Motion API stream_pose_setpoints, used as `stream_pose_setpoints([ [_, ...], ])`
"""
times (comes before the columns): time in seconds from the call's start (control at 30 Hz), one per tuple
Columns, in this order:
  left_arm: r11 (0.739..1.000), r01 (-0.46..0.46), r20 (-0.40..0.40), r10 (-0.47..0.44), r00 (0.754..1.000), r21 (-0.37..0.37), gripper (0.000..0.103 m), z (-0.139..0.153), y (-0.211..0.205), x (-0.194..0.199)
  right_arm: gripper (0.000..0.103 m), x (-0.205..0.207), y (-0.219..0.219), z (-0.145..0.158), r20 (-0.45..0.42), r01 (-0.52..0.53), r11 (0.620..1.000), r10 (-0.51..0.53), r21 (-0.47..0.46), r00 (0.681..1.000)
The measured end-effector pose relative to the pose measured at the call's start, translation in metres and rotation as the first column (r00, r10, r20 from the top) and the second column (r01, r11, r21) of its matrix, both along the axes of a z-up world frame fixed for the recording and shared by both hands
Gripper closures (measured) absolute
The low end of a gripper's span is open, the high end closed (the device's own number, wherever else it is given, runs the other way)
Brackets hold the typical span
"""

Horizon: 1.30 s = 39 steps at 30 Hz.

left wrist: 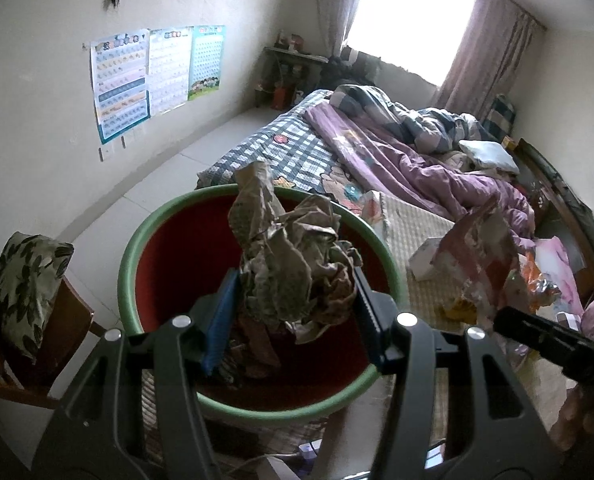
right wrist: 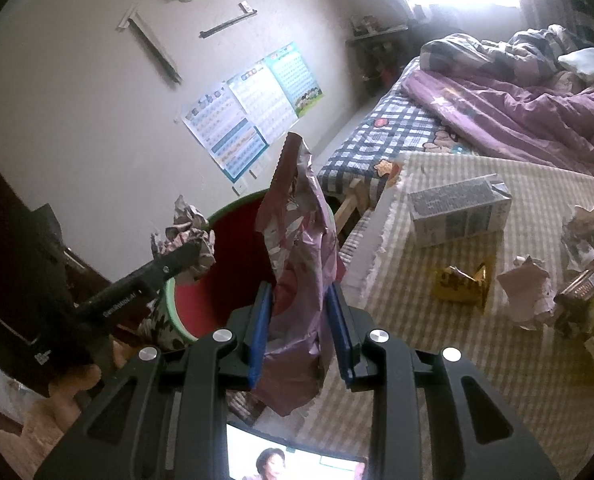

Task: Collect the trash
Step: 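Lower the brown paper into the red bucket with the left gripper, then open the left gripper over the bucket while the right gripper drops the pink bag in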

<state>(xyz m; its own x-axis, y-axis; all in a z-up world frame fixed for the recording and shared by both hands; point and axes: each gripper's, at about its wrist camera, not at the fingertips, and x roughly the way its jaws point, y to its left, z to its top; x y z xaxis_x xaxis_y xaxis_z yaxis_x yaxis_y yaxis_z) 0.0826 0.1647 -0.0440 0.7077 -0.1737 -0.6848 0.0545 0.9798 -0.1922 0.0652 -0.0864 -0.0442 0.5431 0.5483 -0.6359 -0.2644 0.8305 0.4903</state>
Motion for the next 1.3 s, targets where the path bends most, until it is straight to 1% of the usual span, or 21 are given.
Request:
stream_pose_setpoints([
  [0.33, 0.999, 0.032, -0.014, -0.031, 0.999, 0.013, 0.051, -0.006, 0.006, 0.012, 0.073, 0.007, 0.018, 0.008, 0.007, 0.023, 1.000, -0.023, 0.007, 1.000],
  [0.83, 0.999, 0.042, -0.045, -0.041, 0.998, 0.032, 0.051, -0.016, 0.020, 0.022, 0.073, 0.031, 0.066, 0.007, -0.004, -0.021, 1.000, 0.021, 0.002, 1.000],
  [1.3, 0.999, 0.043, -0.057, -0.041, 0.998, 0.030, 0.050, -0.020, 0.023, 0.026, 0.073, 0.035, 0.072, 0.002, -0.018, -0.020, 1.000, 0.020, 0.002, 1.000],
])
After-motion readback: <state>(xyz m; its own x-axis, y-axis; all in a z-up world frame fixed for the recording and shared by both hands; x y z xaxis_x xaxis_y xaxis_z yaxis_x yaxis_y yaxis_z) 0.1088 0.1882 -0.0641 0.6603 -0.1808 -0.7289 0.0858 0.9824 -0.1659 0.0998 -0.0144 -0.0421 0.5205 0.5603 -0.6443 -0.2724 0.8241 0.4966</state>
